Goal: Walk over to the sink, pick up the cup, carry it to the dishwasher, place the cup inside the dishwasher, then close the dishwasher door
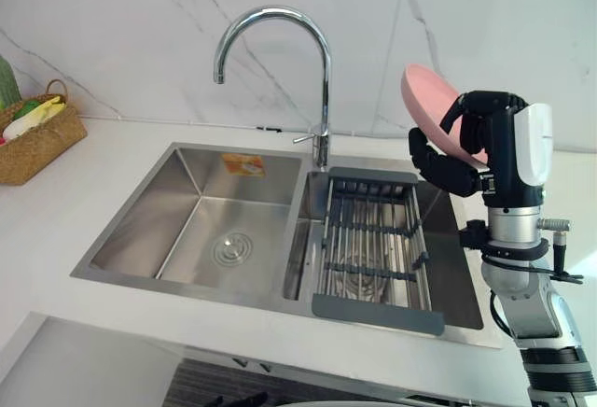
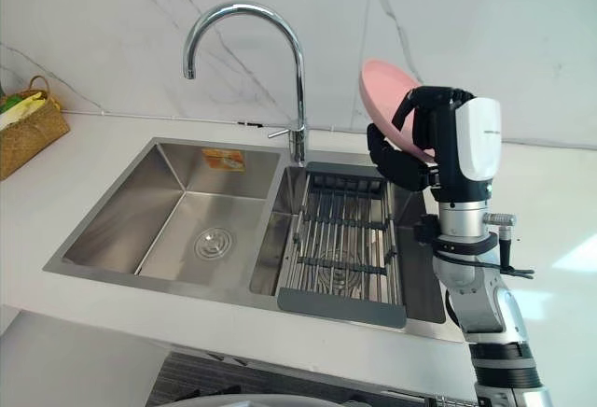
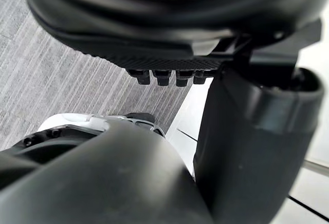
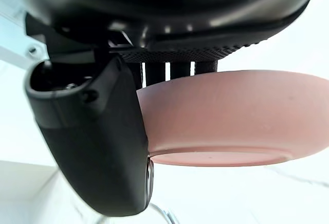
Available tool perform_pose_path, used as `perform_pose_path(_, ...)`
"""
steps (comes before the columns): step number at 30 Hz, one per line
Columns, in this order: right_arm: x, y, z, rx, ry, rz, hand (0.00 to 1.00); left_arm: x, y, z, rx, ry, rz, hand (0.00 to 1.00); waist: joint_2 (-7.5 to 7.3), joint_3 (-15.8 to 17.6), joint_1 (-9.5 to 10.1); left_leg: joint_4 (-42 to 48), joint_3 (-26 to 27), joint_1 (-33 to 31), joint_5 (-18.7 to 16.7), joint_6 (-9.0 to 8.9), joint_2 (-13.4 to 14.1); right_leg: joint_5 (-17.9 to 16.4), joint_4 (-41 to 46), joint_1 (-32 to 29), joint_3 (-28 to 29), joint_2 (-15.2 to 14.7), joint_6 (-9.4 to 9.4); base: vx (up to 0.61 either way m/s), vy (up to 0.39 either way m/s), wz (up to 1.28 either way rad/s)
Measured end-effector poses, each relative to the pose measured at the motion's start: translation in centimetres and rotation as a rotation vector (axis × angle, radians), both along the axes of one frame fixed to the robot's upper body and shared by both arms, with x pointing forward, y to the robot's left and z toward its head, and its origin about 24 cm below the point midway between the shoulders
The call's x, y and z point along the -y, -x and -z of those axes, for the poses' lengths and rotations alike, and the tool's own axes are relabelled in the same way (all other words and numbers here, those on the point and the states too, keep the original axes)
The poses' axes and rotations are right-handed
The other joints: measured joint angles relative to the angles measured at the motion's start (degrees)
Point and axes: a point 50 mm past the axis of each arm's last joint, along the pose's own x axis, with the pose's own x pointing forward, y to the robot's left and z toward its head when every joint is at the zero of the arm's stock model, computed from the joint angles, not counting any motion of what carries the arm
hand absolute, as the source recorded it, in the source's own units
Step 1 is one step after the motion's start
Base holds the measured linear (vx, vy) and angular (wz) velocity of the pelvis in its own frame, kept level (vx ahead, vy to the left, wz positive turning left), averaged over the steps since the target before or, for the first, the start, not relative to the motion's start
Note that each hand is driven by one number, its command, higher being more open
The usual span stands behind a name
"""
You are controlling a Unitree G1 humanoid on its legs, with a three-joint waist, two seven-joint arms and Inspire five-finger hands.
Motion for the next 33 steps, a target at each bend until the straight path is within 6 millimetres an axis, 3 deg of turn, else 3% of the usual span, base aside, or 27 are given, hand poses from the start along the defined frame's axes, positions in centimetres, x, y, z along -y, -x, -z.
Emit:
perform_pose_path(3, 0.7, 0.4, -0.9, 0.039, -0.007, 0.039, 0.00, 0.0, 0.2, 0.0, -0.005, -0.001, 0.000, 1.00, -0.46, 0.1, -0.04, 0.0, 1.2, 0.9, -0.4, -0.13, 0.1, 0.1, 0.0, 0.3, 1.2, 0.0, -0.09, -0.01, 0.007, -0.19)
perform_pose_path(8, 3.8, 1.8, -1.7, 0.074, -0.041, 0.208, 0.00, 0.0, 0.2, 0.0, -0.013, -0.011, 0.028, 1.00, -0.74, 0.0, -1.07, 0.0, 4.0, 1.0, -1.2, -0.56, 0.2, -0.9, 3.6, -2.7, 4.1, -0.4, -0.10, -0.01, 0.024, -0.31)
perform_pose_path(11, 6.6, 3.4, -0.6, 0.049, -0.115, 0.376, 0.00, -0.2, 0.1, 0.0, -0.025, -0.008, 0.034, 1.00, -1.39, 0.4, -2.38, 0.0, 7.1, 0.1, -1.5, -0.13, -0.1, -1.3, 6.5, -6.6, 7.5, -0.6, 0.03, -0.02, 0.053, -0.52)
perform_pose_path(15, 9.0, 5.9, 2.2, 0.030, -0.235, 0.573, 0.00, -1.0, -0.4, -0.3, -0.027, -0.024, 0.038, 1.00, -3.67, 1.8, -3.98, 0.0, 13.1, -0.9, -2.2, 0.01, -0.3, -1.5, 6.6, -10.9, 11.0, -0.6, -0.51, -0.04, 0.034, -0.73)
perform_pose_path(17, 9.0, 6.6, 3.2, 0.017, -0.276, 0.605, 0.00, -1.2, -0.3, -0.3, -0.032, -0.008, -0.020, 1.00, -3.90, 2.1, -4.00, 1.0, 19.3, -1.0, -3.4, -0.04, 1.5, -3.0, 6.4, -11.6, -0.1, -2.6, -4.49, 0.00, 0.051, -1.39)
perform_pose_path(19, 8.5, 7.0, 3.6, 0.021, -0.304, 0.593, 0.00, -1.7, -0.3, -0.4, -0.051, -0.006, -0.096, 1.00, -4.70, 2.7, -3.85, 3.9, 25.9, -1.3, -5.6, 0.47, 4.0, -3.3, 9.2, -12.5, -9.2, -4.8, -6.73, -0.01, 0.022, -1.85)
perform_pose_path(20, 8.2, 7.2, 3.6, 0.036, -0.315, 0.587, 0.00, -2.1, -0.1, -0.4, -0.081, -0.010, -0.159, 1.00, -5.14, 3.5, -3.99, 5.6, 29.7, -1.3, -6.6, 0.01, 5.9, -4.0, 14.7, -13.8, -13.9, -6.5, -7.66, -0.01, -0.027, -1.75)
perform_pose_path(22, 8.7, 8.6, 3.6, 0.072, -0.346, 0.628, 0.00, -2.6, 0.7, -0.4, -0.082, -0.010, -0.244, 1.00, -5.26, 3.9, -4.52, 7.9, 32.4, -1.9, -7.0, -0.58, 8.4, -5.0, 22.5, -13.9, -17.7, -8.2, -8.42, 0.10, -0.108, -1.02)
perform_pose_path(23, 9.1, 9.3, 3.7, 0.104, -0.381, 0.661, 0.00, -2.9, 0.7, -0.6, -0.058, -0.015, -0.269, 1.00, -6.43, 4.0, -4.62, 10.9, 33.1, -2.4, -7.4, -1.51, 9.5, -4.1, 24.5, -12.6, -17.9, -8.7, -7.87, 0.16, -0.169, -0.62)
perform_pose_path(25, 9.1, 9.2, 3.4, 0.135, -0.417, 0.650, 0.00, -3.2, 0.9, -0.6, -0.058, -0.011, -0.350, 1.00, -6.71, 4.6, -4.20, 15.5, 32.6, -3.6, -8.0, -1.50, 11.8, -3.1, 23.3, -12.9, -17.9, -7.1, -7.99, 0.08, -0.188, -0.52)
perform_pose_path(26, 9.1, 9.1, 3.3, 0.148, -0.427, 0.647, 0.00, -3.3, 0.6, -0.6, -0.052, 0.000, -0.390, 1.00, -7.30, 4.8, -3.31, 14.5, 30.5, -4.9, -9.6, -1.70, 10.6, -1.7, 18.0, -12.2, -15.0, -5.6, -6.19, -0.02, -0.103, -0.56)
perform_pose_path(27, 9.1, 9.0, 3.1, 0.162, -0.432, 0.647, 0.00, -2.8, 0.4, -0.5, -0.050, 0.016, -0.392, 1.00, -6.76, 4.4, -2.50, 11.4, 28.9, -5.3, -9.4, -1.39, 9.3, -0.5, 13.4, -11.2, -12.7, -3.7, -4.41, -0.12, -0.002, -0.96)
perform_pose_path(28, 8.8, 8.2, 3.1, 0.182, -0.465, 0.625, 0.00, -2.1, 0.0, -0.4, -0.036, 0.041, -0.406, 1.00, -6.41, 4.1, -0.40, 10.0, 30.4, -5.7, -6.5, -0.60, 8.9, -3.5, 12.5, -11.2, -9.0, -2.6, -3.04, -0.09, 0.004, -0.85)
perform_pose_path(29, 8.4, 7.6, 3.9, 0.159, -0.499, 0.613, 0.00, -2.2, -0.5, -0.5, -0.017, 0.048, -0.425, 1.00, -6.72, 4.2, -0.58, 12.4, 30.6, -6.5, -6.7, -0.69, 9.8, -9.9, 18.2, -10.3, -8.7, -3.2, -3.56, -0.05, -0.054, -0.75)
perform_pose_path(30, 8.3, 7.4, 4.4, 0.137, -0.506, 0.611, 0.00, -2.2, -0.6, -0.5, -0.009, 0.048, -0.425, 1.00, -6.68, 4.2, -0.50, 13.0, 30.9, -6.5, -6.8, -0.76, 10.2, -10.8, 18.0, -8.9, -9.0, -3.1, -2.41, 0.02, -0.148, -0.35)
perform_pose_path(32, 7.7, 6.5, 5.5, 0.067, -0.519, 0.579, 0.00, -2.4, -0.9, -0.7, 0.008, 0.049, -0.438, 1.00, -7.85, 3.7, 0.33, 14.9, 32.7, -6.4, -7.1, -1.27, 10.7, -9.4, 10.8, -4.7, -8.4, -2.0, -0.44, -0.01, -0.172, -0.49)
perform_pose_path(33, 7.0, 5.9, 6.1, 0.022, -0.518, 0.549, 0.00, -2.0, -0.8, -0.6, 0.006, 0.051, -0.444, 1.00, -7.06, 3.8, 0.23, 15.9, 33.5, -6.5, -7.2, -1.83, 11.5, -7.6, 6.5, -3.0, -8.1, -0.5, -0.14, -0.11, -0.170, -0.40)
